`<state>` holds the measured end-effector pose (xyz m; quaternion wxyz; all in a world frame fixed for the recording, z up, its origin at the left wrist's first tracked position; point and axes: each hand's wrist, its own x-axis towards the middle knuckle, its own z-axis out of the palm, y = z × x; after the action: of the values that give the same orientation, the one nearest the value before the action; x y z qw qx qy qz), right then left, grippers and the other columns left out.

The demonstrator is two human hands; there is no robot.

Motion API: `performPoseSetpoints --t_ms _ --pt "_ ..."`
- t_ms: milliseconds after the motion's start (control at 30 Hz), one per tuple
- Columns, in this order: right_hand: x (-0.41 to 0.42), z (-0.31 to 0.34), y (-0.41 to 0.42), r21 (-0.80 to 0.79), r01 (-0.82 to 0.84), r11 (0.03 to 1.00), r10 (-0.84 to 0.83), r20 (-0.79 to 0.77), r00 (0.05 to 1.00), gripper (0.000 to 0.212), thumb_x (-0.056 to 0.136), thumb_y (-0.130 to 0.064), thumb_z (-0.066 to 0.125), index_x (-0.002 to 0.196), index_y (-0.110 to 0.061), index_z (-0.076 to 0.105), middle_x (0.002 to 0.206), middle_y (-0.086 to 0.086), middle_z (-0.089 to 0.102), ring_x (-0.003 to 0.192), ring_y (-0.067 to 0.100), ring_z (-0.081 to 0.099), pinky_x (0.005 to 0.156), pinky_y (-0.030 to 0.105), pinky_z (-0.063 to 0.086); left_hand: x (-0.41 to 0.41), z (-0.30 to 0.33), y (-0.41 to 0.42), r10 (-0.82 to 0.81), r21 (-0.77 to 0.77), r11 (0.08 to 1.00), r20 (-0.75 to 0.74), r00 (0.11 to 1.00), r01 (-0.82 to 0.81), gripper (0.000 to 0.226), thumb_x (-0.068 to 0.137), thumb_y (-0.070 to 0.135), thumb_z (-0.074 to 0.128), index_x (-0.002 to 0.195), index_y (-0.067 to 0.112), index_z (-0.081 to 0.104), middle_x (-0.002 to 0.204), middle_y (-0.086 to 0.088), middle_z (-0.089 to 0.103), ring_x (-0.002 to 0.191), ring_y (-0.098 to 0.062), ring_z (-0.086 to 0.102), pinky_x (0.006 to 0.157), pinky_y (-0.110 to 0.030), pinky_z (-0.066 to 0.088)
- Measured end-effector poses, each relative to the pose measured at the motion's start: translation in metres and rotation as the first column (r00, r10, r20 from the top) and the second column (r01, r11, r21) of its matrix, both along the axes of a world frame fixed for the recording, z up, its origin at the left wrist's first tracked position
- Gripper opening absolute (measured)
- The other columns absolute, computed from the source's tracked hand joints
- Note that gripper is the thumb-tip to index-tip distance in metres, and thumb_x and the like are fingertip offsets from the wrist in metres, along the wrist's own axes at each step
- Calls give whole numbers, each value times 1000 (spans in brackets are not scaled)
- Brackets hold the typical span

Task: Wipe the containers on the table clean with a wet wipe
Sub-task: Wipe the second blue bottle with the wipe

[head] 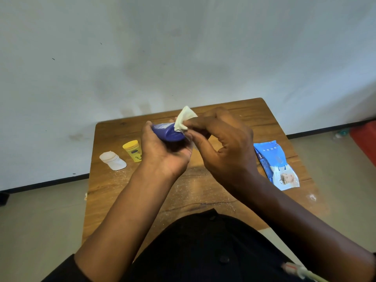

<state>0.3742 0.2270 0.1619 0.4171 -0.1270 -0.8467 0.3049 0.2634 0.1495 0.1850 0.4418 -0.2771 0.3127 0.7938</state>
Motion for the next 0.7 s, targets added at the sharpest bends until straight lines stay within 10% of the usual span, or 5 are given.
performPoseSetpoints --t_ms 100,267,533,700 --pt "-3 5 -7 83 -48 995 50 -21 999 16 89 -4 79 105 -5 81 94 11 73 85 20 67 69 29 51 6 2 1 -35 -29 999 -31 999 35 54 103 51 51 98 -1 65 64 -16 70 50 -25 71 47 -28 59" --pt "-6 8 -12 192 -123 974 123 11 992 20 87 2 78 105 -5 82 90 12 71 83 22 64 69 32 48 5 1 -2 -47 -5 999 -52 998 47 74 106 48 43 52 1 66 52 -8 60 40 -21 64 45 -23 55" --pt "1 0 2 20 -31 999 32 -22 999 14 90 -4 81 104 -5 81 94 9 72 83 15 65 70 23 49 3 -2 -1 -21 -33 999 -5 1000 21 60 99 53 56 122 -2 63 88 -21 73 73 -28 72 69 -29 62" --pt "-1 5 -13 141 -136 981 137 9 991 15 86 3 80 100 -4 82 90 13 70 83 25 65 73 31 49 7 -1 3 -76 -13 997 -102 992 75 77 107 46 36 50 2 62 48 -7 57 36 -19 60 42 -25 55"
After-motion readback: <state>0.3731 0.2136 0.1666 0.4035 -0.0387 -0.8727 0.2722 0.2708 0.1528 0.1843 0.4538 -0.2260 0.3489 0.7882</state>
